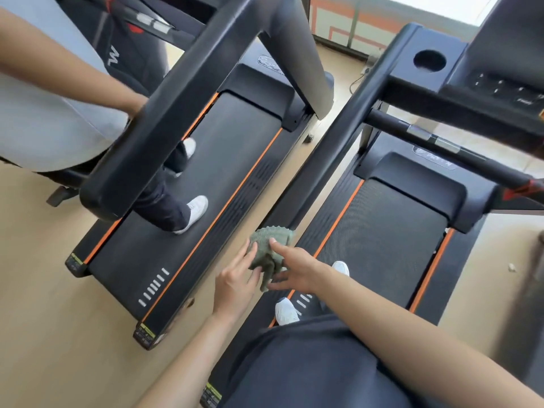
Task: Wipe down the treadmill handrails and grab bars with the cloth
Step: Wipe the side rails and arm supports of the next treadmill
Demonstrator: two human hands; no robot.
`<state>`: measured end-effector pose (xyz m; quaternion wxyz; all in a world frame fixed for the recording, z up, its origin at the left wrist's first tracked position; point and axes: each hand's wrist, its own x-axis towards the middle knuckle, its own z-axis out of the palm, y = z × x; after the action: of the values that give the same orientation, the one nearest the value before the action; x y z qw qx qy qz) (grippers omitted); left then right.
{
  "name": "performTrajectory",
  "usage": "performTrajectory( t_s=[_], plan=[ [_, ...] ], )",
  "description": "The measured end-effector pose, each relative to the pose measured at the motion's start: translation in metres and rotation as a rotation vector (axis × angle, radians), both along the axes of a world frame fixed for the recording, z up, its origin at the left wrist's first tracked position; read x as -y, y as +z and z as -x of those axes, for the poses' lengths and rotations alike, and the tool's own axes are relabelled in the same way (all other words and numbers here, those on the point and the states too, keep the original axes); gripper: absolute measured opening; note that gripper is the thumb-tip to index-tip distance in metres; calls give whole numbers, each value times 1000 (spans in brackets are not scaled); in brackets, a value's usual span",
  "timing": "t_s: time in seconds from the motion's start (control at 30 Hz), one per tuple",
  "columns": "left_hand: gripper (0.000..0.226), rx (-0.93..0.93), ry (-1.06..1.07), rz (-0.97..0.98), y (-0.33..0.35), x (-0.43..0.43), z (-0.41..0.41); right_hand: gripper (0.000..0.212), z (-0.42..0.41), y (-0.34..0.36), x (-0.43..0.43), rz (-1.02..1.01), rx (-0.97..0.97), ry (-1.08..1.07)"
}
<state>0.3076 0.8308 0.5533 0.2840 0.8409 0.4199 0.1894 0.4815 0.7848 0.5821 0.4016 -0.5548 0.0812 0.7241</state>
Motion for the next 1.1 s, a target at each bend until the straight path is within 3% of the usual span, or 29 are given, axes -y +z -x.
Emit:
performTrajectory(
  t_s=[0.07,0.17,0.4,0.47,0.53,0.73,0.9,1.0,1.1],
  plan=[
    [65,16,8,30,-5,10,6,29,10,1,-1,-19,33,-26],
    [64,19,28,93,-13,22,12,34,23,-7,3,-51,119,-56],
    [48,-134,-139,244,-28,37,48,19,20,-51,34,35,329,155],
    [43,-125,-74,237,-25,35,53,13,8,-63,46,116,318,155],
    [40,-79,26,206,-15,27,48,20,-3,-74,57,178,296,82],
    [42,71,6,203,12,-13,0,33,-2,-86,54,192,-51,-299],
    [47,-28,-84,243,20,-34,-32,51,14,-81,33,6,-312,-432],
    [42,-26,-75,212,19,-39,-38,60,18,-76,22,-11,-366,-466],
    [46,-65,-38,220,22,-42,-41,51,13,-70,13,3,-379,-448]
  ],
)
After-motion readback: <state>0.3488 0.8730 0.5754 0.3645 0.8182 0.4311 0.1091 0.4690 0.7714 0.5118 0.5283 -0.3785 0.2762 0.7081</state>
